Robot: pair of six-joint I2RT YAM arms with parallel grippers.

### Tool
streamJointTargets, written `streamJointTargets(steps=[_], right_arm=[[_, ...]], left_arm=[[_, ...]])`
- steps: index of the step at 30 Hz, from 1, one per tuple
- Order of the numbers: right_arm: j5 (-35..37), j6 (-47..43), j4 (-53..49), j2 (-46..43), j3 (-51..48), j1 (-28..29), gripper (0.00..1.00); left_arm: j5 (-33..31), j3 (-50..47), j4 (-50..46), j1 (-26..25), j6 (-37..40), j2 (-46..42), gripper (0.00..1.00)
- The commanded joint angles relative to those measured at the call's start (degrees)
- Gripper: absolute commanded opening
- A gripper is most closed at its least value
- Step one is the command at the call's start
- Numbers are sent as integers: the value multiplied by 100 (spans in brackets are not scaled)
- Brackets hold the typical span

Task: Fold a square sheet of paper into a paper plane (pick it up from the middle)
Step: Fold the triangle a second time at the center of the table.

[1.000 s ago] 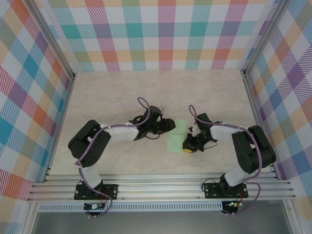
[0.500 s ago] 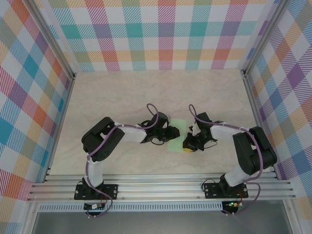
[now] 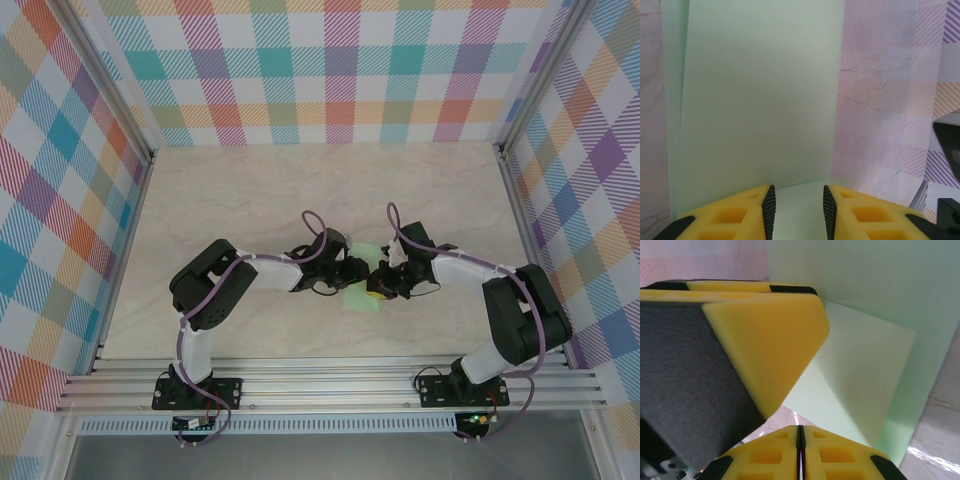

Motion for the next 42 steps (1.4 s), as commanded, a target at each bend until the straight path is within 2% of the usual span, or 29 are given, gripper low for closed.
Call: streamJointTargets(steps=[1,7,11,14,20,30,42], right_arm=[[-47,279,345,210,144,146,10],[136,517,571,340,59,235,8],[631,602,569,333,-57,257,8],[664,545,569,572,-27,253,8],[989,367,165,664,-64,256,8],[686,191,-113,266,-439,224,12],[659,219,-393,-279,-957,40,17]], left_arm=[[-72,169,-260,-15,-41,81,34],[-39,189,-221,-17,-157,99,34],[-28,152,-151,-10,-204,75,34],[-2,158,-147,-10,-204,63,34],[-1,152,-171,-10,-203,63,34],[-255,143,-523,-2,-202,103,32],[-248,160,-553,-1,-220,204,31]])
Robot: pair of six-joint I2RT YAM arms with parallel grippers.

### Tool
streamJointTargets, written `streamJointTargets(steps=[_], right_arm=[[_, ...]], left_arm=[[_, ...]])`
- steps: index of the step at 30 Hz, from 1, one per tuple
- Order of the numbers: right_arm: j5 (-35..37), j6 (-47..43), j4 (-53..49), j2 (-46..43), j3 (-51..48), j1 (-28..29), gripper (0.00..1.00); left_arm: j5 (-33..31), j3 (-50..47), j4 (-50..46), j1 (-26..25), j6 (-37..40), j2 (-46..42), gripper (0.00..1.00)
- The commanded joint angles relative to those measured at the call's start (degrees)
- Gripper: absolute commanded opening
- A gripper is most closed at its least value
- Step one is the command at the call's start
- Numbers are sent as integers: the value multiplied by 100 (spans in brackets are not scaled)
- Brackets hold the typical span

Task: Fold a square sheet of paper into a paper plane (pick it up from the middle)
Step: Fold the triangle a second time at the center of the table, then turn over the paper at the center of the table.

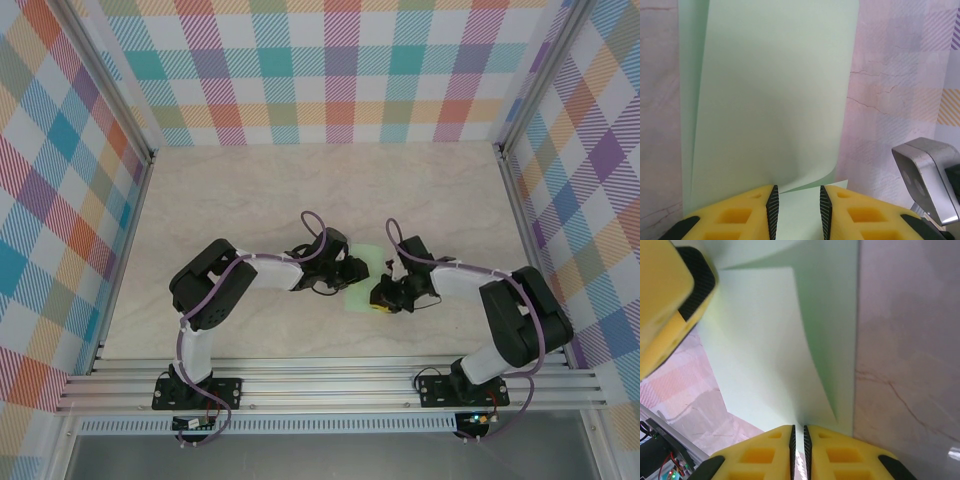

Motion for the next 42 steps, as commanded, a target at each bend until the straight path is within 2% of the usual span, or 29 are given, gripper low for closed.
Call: streamJointTargets(steps=[1,12,17,22,27,31,39,42], right_arm=[[67,-48,-647,-111,-292,-74,17],[-3,-39,-802,-496,-539,-392,19],[7,-115,-952,-908,-394,-511,20],[13,-130,-1033,-1071,56,-543,18],[75,-82,-928,-943,348,-546,17],[-511,8,-462,-696,445,-539,16],[-878,-117,-313,-160,731,-413,14],[-738,-119,-364,32,802,-358,15]], left_arm=[[-153,82,-321,-5,-51,198,31],[-55,91,-265,-4,-36,164,31],[-26,49,-132,-5,-123,44,32],[-11,-32,70,-9,-218,-254,36],[-65,-15,8,-10,-116,-594,43],[-147,-123,-18,-12,-88,-796,46],[-423,-368,-176,-9,-92,-1054,45],[-501,-445,-219,-4,-83,-1156,43]])
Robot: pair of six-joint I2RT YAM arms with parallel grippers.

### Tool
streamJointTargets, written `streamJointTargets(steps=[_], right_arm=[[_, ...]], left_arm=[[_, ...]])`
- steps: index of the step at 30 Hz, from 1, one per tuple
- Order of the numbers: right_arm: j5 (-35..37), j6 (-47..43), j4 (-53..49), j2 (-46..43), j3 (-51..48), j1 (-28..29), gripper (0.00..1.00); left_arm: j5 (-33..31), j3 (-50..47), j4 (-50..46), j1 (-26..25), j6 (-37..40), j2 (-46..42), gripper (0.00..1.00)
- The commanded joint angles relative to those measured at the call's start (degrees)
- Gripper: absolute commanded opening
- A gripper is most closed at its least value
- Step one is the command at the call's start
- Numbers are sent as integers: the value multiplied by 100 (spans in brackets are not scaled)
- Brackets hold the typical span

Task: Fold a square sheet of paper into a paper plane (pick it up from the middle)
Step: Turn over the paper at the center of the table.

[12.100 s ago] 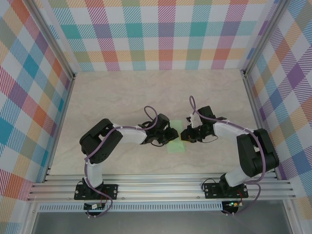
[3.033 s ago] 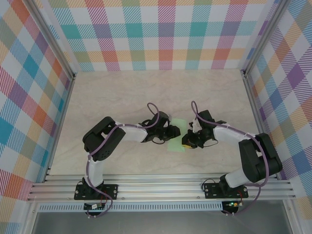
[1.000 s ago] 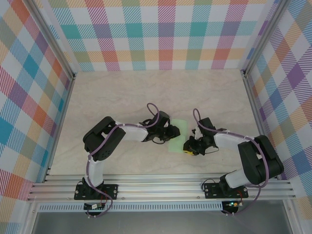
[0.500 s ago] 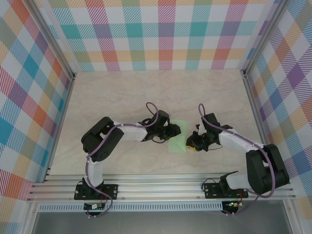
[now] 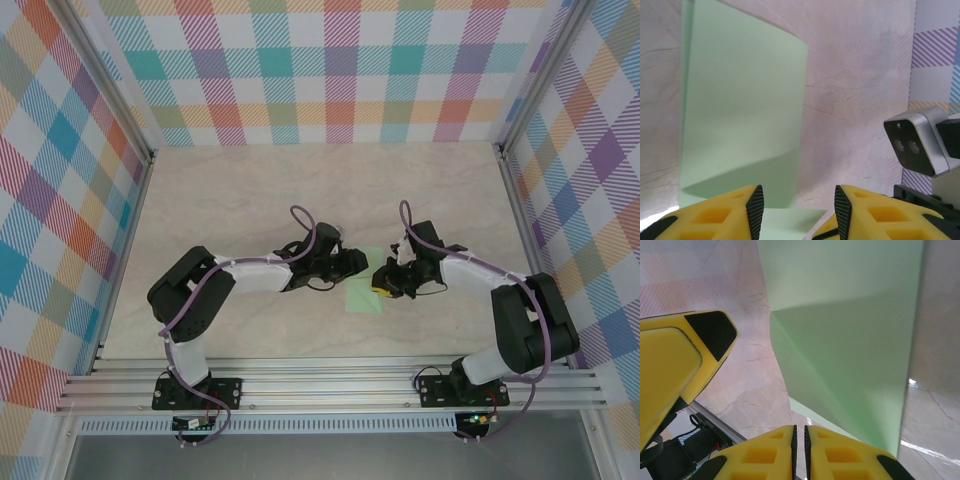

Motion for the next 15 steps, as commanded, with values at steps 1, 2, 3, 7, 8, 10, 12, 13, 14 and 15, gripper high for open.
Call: streamJointTargets(steps=[1,2,3,7,8,10,12,13,14,15], right_arm=[[4,-96,-8,239,194,60,16],[160,-96,-50,329,222,63,16],[331,-96,-78,395,244,58,16],[753,-100,-42,713,237,34,15],[773,-97,-29,772,236,30,15],[803,-116,0,885,213,21,15],[852,-100,5,931,185,7,15],[861,-102,19,951,163,12,15],[865,-96,27,951,145,12,15],[866,-97,29,956,124,4,15]], left_arm=[[-186,-146,-170,1,38,-323,43],[-186,-152,-170,-3,41,-330,42],[-186,-166,-179,-4,30,-323,41],[-17,-180,-76,-18,34,-263,37],[38,-163,-73,-18,47,-237,37],[136,-114,-62,-50,51,-160,35],[197,-61,-81,-80,58,-87,34],[218,-22,-112,-100,54,-33,33],[256,18,-126,-113,57,15,33],[295,76,-147,-131,64,83,32]])
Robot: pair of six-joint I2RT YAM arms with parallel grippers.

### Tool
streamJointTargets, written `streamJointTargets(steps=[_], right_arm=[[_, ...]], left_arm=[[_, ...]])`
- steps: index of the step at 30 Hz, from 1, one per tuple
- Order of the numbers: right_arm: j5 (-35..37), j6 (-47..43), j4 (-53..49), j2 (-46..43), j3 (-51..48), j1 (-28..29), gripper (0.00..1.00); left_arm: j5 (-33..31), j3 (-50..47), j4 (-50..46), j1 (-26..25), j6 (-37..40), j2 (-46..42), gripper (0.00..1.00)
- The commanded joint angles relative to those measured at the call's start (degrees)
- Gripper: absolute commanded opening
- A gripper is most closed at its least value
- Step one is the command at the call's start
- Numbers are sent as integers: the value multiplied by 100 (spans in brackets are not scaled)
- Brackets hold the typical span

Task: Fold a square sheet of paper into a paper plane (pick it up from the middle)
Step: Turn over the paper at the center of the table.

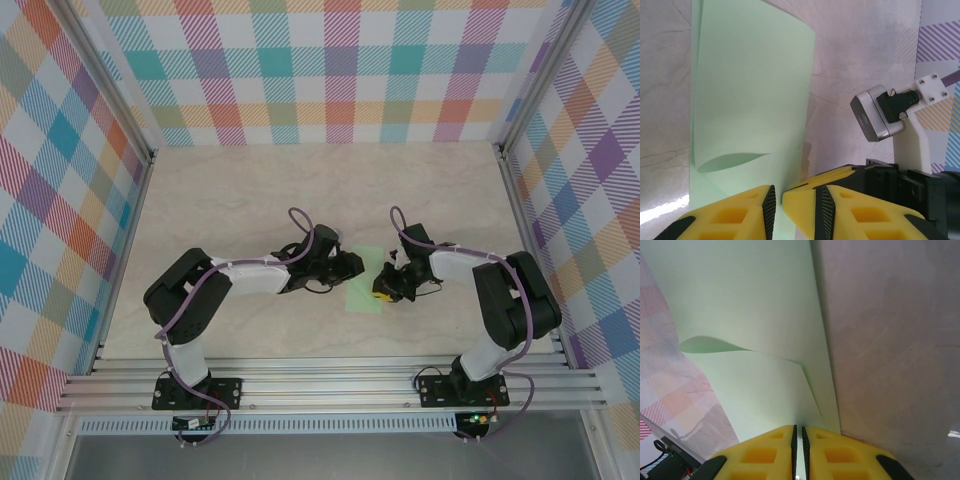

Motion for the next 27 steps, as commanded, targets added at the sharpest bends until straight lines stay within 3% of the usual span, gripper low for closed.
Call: streamJointTargets(steps=[1,7,14,27], right_arm=[[253,-78,31,127,-15,-27,15],[226,-95,96,-2,-112,-29,15],[239,-121,66,-190,-161,-30,17],[497,-19,37,-508,-205,-219,33]], left_arm=[[232,249,-99,-124,67,245,32],[506,669,-277,-215,62,698,30],[250,823,-743,-228,2,1048,29],[189,752,-822,-230,37,1115,29]])
